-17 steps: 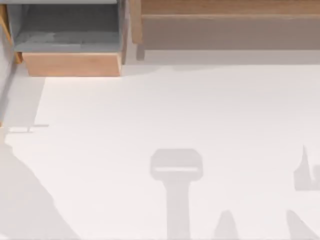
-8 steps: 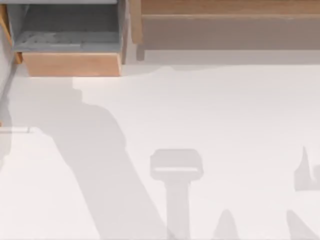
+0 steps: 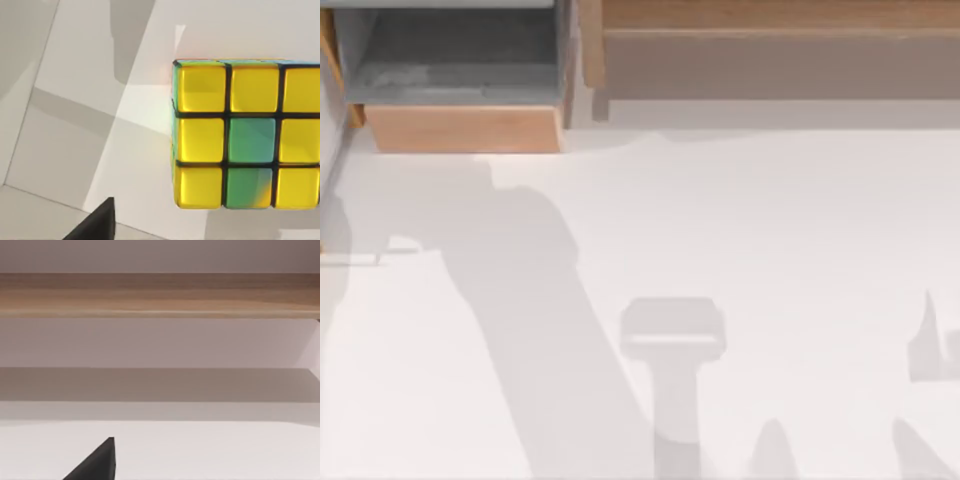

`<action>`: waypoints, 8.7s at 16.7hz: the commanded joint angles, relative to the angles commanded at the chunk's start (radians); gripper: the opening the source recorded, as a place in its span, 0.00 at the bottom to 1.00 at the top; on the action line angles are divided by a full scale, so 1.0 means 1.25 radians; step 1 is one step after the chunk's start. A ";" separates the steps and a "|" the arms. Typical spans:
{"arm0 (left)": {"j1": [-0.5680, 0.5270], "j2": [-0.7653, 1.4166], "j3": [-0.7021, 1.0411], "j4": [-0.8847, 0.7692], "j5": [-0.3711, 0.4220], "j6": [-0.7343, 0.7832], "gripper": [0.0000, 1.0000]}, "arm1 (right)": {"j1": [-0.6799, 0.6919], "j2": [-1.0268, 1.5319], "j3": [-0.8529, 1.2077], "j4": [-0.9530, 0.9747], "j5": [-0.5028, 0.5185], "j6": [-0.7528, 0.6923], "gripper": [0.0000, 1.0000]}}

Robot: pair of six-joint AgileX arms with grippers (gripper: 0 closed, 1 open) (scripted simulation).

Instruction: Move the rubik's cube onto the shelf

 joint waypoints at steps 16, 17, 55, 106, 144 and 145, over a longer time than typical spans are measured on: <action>0.000 0.082 -0.036 0.118 0.001 0.001 0.92 | 0.000 0.000 0.000 0.000 0.000 0.000 1.00; 0.000 0.082 -0.036 0.118 0.001 0.001 0.85 | 0.000 0.000 0.000 0.000 0.000 0.000 1.00; 0.001 0.092 0.079 0.013 0.001 0.002 0.00 | 0.000 0.000 0.000 0.000 0.000 0.000 1.00; -0.896 -0.062 -0.754 1.994 -0.596 0.149 0.00 | 0.000 0.000 0.000 0.000 0.000 0.000 1.00; -0.793 0.111 -0.367 1.756 -0.495 0.114 0.98 | 0.000 0.000 0.000 0.000 0.000 0.000 1.00; -0.793 0.111 -0.367 1.756 -0.495 0.114 1.00 | 0.000 0.000 0.000 0.000 0.000 0.000 1.00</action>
